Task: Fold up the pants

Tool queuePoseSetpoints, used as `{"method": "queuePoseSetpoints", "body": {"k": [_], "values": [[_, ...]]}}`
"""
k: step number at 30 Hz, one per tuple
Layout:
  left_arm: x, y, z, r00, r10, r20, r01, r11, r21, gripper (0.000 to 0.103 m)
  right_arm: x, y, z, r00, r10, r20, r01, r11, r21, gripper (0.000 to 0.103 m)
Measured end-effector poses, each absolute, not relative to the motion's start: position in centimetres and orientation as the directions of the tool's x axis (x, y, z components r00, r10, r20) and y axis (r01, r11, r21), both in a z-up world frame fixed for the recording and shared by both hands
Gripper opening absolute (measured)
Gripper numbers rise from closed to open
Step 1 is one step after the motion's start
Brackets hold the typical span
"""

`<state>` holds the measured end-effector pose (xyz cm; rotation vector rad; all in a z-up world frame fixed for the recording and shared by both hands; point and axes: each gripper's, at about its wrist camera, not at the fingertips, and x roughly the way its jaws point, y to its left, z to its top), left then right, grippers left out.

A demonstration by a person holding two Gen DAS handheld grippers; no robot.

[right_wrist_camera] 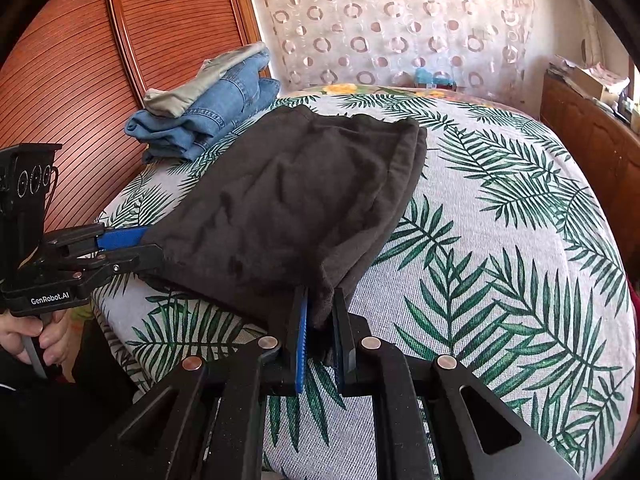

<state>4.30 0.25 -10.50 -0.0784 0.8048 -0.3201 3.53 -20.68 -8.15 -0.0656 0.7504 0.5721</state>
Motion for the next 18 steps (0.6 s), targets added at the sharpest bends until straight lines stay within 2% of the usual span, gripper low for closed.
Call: {"method": "queuePoseSetpoints", "body": {"k": [12,18], "values": [[4.16,0.1,-11.18,0.64,-0.326,-0.695,0.253,0.944,-0.21,0.042,3.67,-20.91,-8.51,0.584,0.478,-0.656,-0.509,0.845,0.164,0.01],[4.06,-0.06,-11.22,0.63,-0.365,-0.686,0.281,0.93,-0.236,0.026,3.68,-20.88,-8.52,0.585,0.478,-0.655,-0.505,0.847,0.167,0.01]]}}
